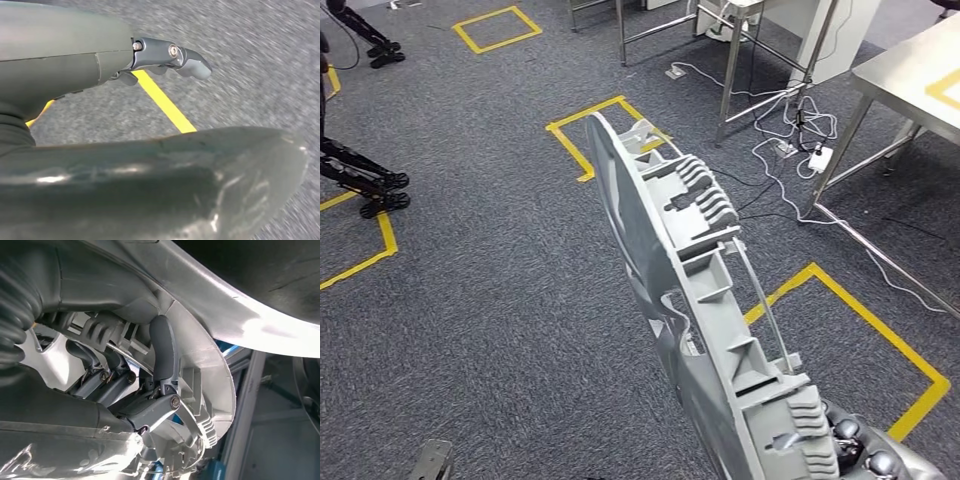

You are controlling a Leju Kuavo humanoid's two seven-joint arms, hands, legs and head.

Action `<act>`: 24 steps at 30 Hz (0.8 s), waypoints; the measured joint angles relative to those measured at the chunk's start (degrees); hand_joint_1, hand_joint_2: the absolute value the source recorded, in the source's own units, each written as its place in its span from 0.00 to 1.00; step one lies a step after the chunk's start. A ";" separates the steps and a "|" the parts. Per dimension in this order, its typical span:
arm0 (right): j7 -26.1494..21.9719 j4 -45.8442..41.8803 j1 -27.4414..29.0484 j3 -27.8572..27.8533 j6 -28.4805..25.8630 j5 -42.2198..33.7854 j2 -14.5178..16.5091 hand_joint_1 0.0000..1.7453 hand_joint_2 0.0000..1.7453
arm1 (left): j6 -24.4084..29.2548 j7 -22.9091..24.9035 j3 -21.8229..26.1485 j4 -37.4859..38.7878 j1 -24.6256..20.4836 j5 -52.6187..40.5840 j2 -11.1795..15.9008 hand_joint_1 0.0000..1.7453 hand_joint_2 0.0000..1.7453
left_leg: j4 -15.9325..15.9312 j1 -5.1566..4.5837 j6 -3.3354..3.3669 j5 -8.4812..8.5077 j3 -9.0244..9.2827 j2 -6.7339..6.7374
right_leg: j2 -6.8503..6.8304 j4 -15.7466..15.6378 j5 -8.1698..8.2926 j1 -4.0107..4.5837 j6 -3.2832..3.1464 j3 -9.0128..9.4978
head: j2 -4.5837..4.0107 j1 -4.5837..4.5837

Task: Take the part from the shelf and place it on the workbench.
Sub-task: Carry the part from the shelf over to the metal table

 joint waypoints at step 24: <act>-0.95 -0.03 0.85 -0.57 -0.05 -0.91 -0.04 1.00 1.00 | -6.62 -1.52 0.45 0.01 -0.19 1.36 0.42 0.00 0.00 | -13.82 -0.42 0.94 4.25 7.48 3.44 | -3.88 0.52 -0.25 0.73 0.31 -0.49 | 0.00 0.33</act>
